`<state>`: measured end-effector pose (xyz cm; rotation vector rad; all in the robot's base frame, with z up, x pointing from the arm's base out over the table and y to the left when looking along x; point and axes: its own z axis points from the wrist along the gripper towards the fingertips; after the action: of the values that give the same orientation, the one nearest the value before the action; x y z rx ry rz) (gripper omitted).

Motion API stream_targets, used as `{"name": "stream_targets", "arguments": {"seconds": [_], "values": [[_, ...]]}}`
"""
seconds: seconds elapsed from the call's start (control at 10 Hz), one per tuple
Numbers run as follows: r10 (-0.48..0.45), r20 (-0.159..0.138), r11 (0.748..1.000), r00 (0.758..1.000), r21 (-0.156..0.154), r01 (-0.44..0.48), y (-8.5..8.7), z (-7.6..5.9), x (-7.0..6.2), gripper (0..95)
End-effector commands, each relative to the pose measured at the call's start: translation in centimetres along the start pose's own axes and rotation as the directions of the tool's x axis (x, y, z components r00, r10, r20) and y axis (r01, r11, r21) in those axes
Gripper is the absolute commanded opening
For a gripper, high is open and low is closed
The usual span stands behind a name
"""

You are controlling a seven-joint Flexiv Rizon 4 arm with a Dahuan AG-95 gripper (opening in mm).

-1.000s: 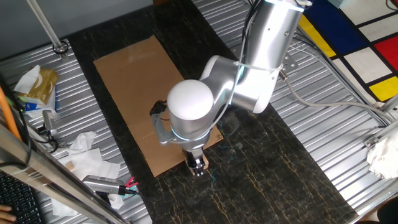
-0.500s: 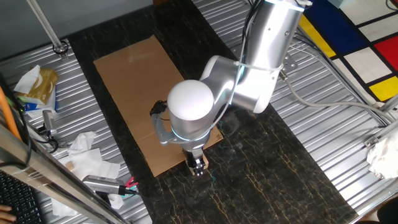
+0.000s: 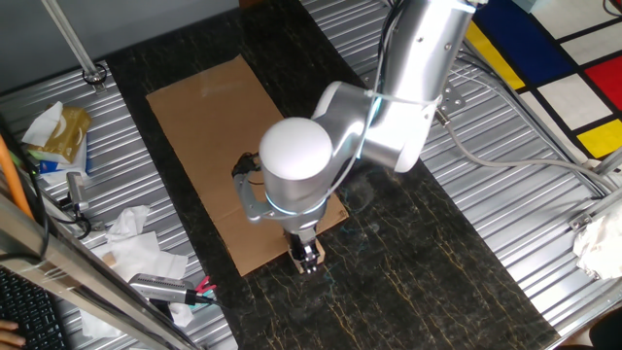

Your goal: Grab the block and place it at the designated location

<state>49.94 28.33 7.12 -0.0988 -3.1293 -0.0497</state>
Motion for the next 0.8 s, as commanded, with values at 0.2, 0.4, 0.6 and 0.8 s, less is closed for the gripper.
{"name": "stream_targets", "arguments": {"seconds": [0.2, 0.4, 0.6, 0.8], "values": [[-0.004, -0.007, 1.000, 1.000, -0.003, 0.004, 0.2, -1.5, -0.5, 0.0], [-0.009, -0.023, 0.999, 1.000, -0.039, 0.008, -0.5, -3.2, -1.1, 0.0], [-0.022, -0.022, 0.999, 1.000, -0.047, 0.021, -1.8, -4.3, -1.1, 0.0], [-0.025, -0.024, 0.999, 0.999, -0.046, 0.024, -3.2, -5.3, -0.7, 0.0]]}}
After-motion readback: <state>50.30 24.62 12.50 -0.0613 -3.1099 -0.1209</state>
